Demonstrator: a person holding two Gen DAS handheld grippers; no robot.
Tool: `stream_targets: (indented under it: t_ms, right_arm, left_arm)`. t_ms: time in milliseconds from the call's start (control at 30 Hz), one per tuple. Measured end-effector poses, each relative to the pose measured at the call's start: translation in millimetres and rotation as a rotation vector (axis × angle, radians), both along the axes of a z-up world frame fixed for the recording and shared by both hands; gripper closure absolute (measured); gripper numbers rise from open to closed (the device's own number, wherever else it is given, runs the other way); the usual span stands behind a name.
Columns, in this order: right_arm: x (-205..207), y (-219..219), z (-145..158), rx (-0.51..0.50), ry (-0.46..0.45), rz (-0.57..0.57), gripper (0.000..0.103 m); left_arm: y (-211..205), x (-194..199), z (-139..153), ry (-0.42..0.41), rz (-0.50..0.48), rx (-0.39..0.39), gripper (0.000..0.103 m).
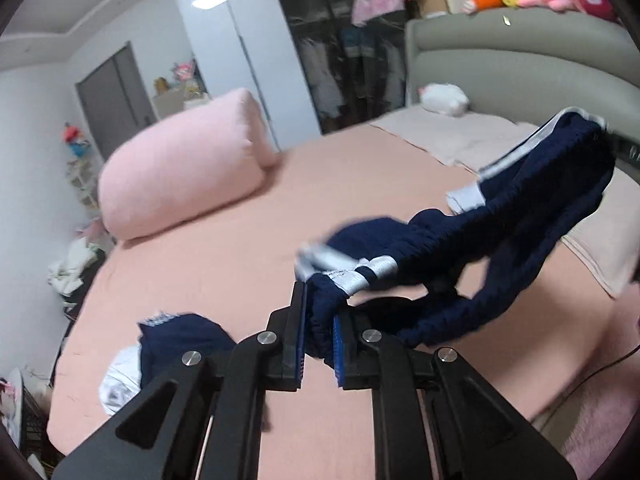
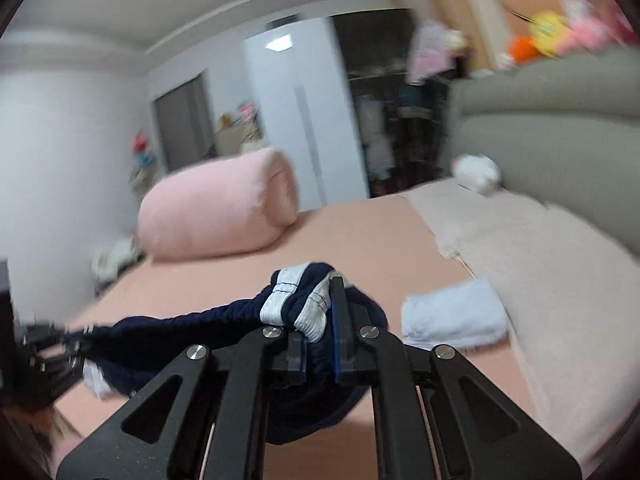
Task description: Fold clothes
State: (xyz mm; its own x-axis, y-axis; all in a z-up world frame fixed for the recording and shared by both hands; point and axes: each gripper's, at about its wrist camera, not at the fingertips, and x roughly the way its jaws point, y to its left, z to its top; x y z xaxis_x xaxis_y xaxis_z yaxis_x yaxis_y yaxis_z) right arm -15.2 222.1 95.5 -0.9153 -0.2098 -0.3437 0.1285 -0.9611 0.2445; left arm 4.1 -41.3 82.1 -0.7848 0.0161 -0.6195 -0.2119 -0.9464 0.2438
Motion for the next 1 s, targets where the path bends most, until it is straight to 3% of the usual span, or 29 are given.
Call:
stream_targets:
  t_ms: [67, 167, 233, 300, 367, 400, 467, 600, 700, 800, 867, 900, 933, 1000]
  right_arm:
    - [1.9, 10.8, -43.2, -0.022, -0.083, -0.061, 0.097]
    - [-7.6, 18.9, -136.3, -0.001, -0.407, -0.045, 0.096]
    - [-7.1, 20.0, -186.8, 0.030, -0.613, -0.015, 0.096]
    - [-2.0, 16.6, -213.7, 0.069, -0.732, 0.008, 0.096]
    - [8.3, 10.1, -209.5, 0.124, -0.722, 0.013, 0.093]
    - [12.5, 7.2, -204.8, 0.153, -0.704, 0.012, 0.090]
    - [18.2, 0.2, -196.4, 0.223, -0.663, 0.010, 0.081]
    - [14.7, -7.5, -199.7, 0.355, -0.641, 0.008, 0.079]
    - [7.8, 2.1, -209.5, 0.342, -0.687, 0.007, 0.079]
    - [1.5, 14.7, -218.6, 0.301, -0.741, 0.006, 0.073]
    - [-1.0, 18.0, -225.5, 0.276, -0.783, 0.032, 0.073]
    - [-2.6, 18.8, -228.1, 0.255, -0.795, 0.056, 0.075]
    - [-5.5, 18.7, -228.4, 0.242, -0.790, 0.079, 0.088]
    - [-14.7, 17.8, -204.3, 0.216, -0.728, 0.097, 0.094]
  left_arm:
    - [15.4, -3.9, -52.1, -0.137, -0.006, -0.036, 0.090]
    - [29.7, -3.1, -140.3, -0.380, 0.008, -0.065, 0.090]
    - [35.3, 5.9, -178.9, -0.494, 0.025, -0.052, 0.086]
    - [34.4, 13.9, -193.3, -0.512, 0.054, -0.058, 0.077]
    - [33.7, 21.0, -192.1, -0.475, 0.090, -0.038, 0.056]
    - [31.6, 24.7, -188.8, -0.451, 0.105, -0.015, 0.052]
    - [22.7, 31.0, -180.7, -0.428, 0.128, 0.063, 0.051]
    - [10.8, 30.8, -189.2, -0.503, 0.204, 0.245, 0.050]
    - [0.2, 38.8, -205.9, -0.550, 0.257, 0.351, 0.050]
    - [-2.5, 38.7, -206.2, -0.543, 0.262, 0.391, 0.062]
    - [2.9, 37.2, -202.2, -0.525, 0.240, 0.375, 0.084]
    - [6.8, 35.0, -198.5, -0.516, 0.224, 0.354, 0.087]
    - [13.3, 34.1, -193.1, -0.500, 0.207, 0.312, 0.089]
    - [16.6, 21.9, -180.1, -0.479, 0.166, 0.250, 0.093]
